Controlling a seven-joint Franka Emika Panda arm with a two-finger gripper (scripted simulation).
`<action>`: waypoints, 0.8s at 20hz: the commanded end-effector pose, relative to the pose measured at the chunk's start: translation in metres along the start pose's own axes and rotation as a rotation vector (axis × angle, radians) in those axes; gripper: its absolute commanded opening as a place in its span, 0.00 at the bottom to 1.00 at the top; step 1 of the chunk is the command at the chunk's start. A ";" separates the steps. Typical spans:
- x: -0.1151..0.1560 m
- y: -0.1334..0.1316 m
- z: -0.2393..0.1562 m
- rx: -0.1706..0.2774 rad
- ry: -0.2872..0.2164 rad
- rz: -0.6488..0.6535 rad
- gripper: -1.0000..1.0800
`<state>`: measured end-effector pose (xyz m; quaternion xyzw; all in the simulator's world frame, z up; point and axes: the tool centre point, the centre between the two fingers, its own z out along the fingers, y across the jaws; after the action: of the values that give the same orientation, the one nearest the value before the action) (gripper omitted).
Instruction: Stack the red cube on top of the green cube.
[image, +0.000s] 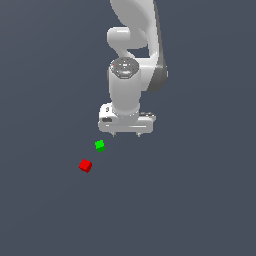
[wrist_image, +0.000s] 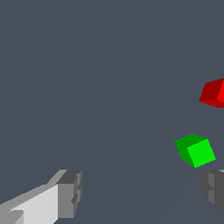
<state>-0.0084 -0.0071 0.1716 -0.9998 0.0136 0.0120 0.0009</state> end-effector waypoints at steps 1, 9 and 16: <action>0.000 0.000 0.000 0.000 0.000 0.000 0.96; 0.010 0.018 0.010 -0.001 0.002 0.032 0.96; 0.034 0.063 0.036 -0.002 0.009 0.112 0.96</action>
<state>0.0179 -0.0590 0.1416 -0.9982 0.0594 0.0083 -0.0002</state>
